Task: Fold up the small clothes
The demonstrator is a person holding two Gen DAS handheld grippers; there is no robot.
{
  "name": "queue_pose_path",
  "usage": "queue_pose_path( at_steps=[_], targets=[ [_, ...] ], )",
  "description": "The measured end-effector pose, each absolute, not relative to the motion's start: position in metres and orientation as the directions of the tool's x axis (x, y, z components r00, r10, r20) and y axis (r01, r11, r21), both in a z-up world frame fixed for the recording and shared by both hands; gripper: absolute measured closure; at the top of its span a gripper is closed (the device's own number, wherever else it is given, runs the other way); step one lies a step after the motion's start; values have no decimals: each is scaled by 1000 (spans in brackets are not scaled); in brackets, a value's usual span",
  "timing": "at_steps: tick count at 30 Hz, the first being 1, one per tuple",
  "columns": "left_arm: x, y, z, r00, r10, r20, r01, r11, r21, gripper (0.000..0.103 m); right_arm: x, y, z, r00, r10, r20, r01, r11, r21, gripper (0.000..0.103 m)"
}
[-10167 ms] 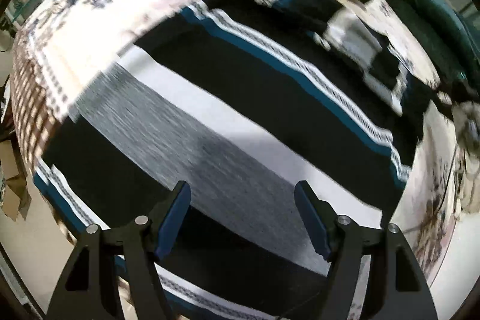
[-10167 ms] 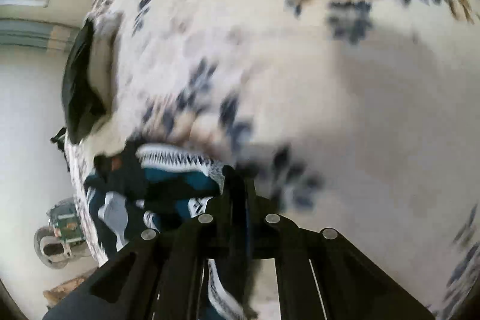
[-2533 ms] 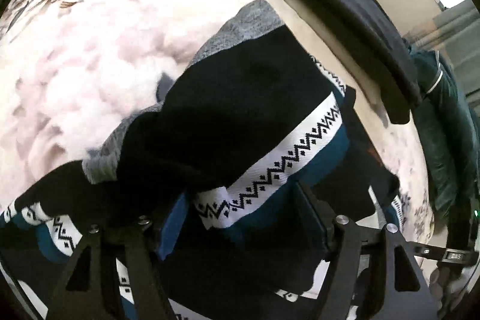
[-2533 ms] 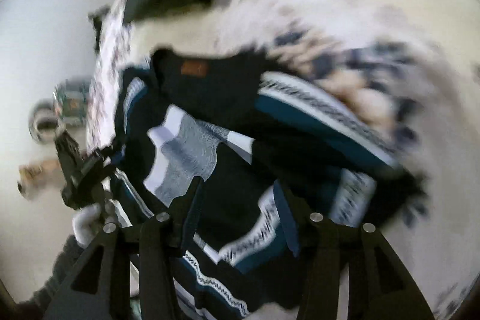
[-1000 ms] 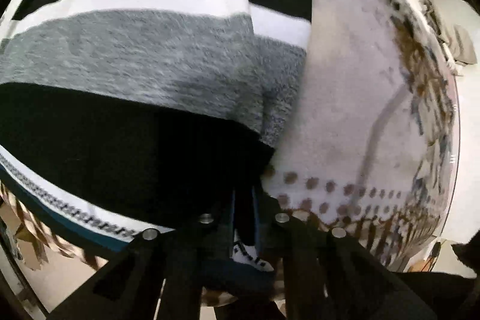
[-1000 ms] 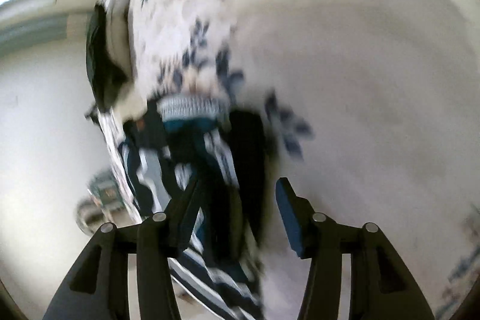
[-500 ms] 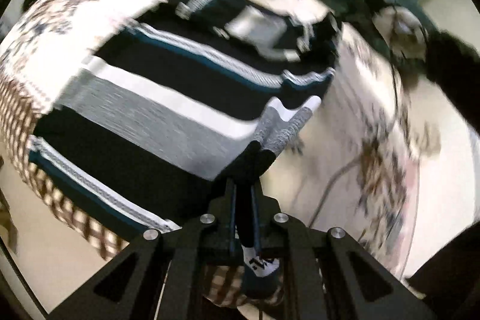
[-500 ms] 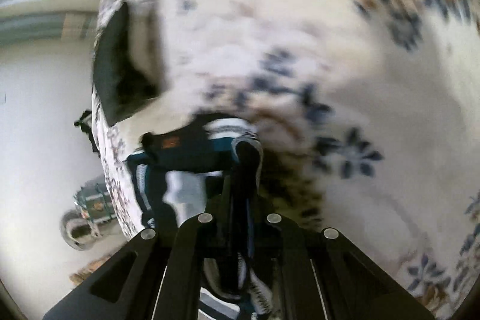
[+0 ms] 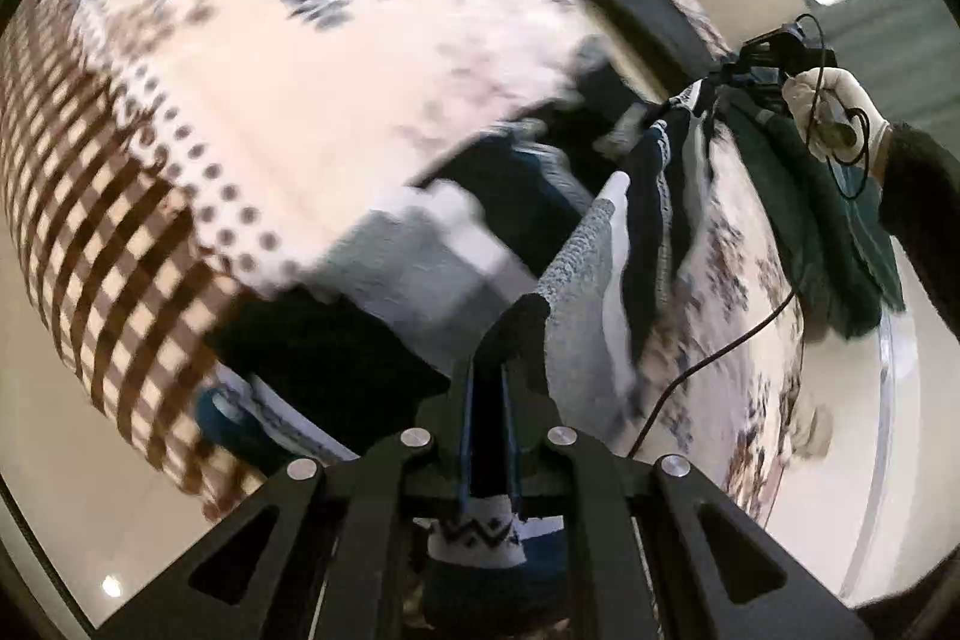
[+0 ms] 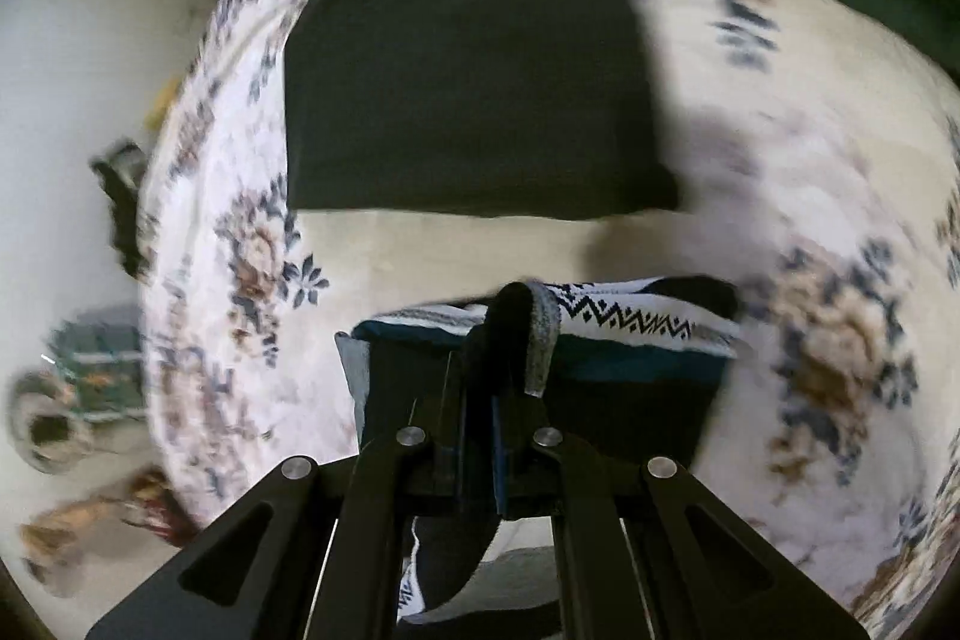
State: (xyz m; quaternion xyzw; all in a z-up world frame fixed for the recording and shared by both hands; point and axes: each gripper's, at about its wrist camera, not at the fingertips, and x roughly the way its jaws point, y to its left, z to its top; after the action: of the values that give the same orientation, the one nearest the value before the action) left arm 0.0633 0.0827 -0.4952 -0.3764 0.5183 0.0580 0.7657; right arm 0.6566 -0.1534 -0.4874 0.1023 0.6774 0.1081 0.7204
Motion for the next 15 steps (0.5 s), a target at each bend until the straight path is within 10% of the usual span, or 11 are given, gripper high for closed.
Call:
queue_pose_path(
  at_steps=[9,15],
  targets=[
    [63,151,-562,345,-379,-859,-547,663,-512,93,676,-47,-569,-28,148,-989,-61,987,149,94],
    [14,181,-570,231,-338,-913,-632,661,-404,82,653,-63,-559,-48,267,-962,-87,959,271,56]
  ],
)
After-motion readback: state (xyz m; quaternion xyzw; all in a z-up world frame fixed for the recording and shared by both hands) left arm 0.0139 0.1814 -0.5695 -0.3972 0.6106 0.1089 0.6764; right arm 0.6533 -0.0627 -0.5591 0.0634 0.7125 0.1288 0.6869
